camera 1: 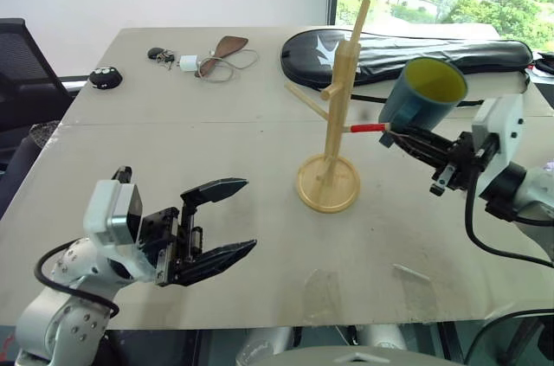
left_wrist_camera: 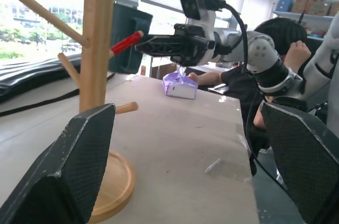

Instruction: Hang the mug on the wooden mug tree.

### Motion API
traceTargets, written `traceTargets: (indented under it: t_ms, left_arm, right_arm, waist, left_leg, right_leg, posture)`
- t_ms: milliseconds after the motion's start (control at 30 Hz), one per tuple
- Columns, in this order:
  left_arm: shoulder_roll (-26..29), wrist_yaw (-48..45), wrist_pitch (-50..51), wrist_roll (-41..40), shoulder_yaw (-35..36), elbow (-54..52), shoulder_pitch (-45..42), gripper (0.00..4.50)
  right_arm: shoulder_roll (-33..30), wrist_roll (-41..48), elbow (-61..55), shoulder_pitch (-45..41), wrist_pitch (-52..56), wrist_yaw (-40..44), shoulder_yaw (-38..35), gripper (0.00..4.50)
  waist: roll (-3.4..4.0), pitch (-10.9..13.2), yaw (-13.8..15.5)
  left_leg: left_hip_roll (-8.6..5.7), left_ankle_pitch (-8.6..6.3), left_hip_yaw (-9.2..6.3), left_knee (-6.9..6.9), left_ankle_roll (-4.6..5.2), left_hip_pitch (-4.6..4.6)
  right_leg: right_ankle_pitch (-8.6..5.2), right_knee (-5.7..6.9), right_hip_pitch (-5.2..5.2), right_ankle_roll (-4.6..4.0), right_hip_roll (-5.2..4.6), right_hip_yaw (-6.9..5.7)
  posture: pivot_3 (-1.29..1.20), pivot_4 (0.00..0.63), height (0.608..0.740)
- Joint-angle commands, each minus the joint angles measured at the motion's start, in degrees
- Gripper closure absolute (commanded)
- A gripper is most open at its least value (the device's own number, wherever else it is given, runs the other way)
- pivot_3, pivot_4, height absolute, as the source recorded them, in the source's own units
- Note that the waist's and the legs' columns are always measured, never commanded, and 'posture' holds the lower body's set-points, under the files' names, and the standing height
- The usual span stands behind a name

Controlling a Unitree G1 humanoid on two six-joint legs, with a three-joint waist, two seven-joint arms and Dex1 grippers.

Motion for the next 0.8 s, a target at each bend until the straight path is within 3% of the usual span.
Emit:
traceTargets:
  t_ms: [33,400,633,800]
  left_arm:
    - [0.8,2.6,0.4,-3.4,2.9,-6.1,2.7,0.00]
    - [1.8,5.1,0.3,-6.9,6.1,-10.1,7.5,0.00]
    - [3.0,5.4,0.7,-7.1,6.4,-9.9,8.5,0.00]
    - [2.9,4.3,0.3,-5.8,5.4,-9.4,8.9,0.00]
  right_arm:
    - [-2.0,3.5,-2.9,-0.2,1.2,1.0,-0.9,4.46]
    - [-7.3,12.7,-5.0,8.4,1.0,4.2,-11.3,4.46]
    - [-9.2,17.5,-7.6,6.7,0.3,1.2,-10.4,4.46]
    - [-9.8,16.5,-7.7,2.5,0.7,-1.2,-5.2,4.46]
  waist:
    - [0.01,0.0,0.0]
    - [0.01,0.0,0.1]
    - [0.03,0.0,0.0]
    - [0.02,0.0,0.0]
  left_leg:
    - [0.00,0.00,0.02,-0.01,0.00,0.00]
    - [0.06,-0.01,0.10,-0.01,0.01,-0.07]
    - [0.11,-0.01,0.17,0.00,0.01,-0.07]
    - [0.12,-0.01,0.20,0.00,0.01,-0.06]
  right_leg:
    - [0.00,-0.04,0.00,0.00,0.00,0.01]
    - [0.03,-0.10,0.00,0.04,0.01,-0.03]
    - [0.07,-0.10,-0.01,0.03,0.06,0.01]
    - [0.08,-0.11,-0.01,0.03,0.06,0.02]
  posture:
    - [0.00,0.150,0.740]
    - [0.00,0.150,0.740]
    - [0.00,0.150,0.740]
    - [0.00,0.150,0.740]
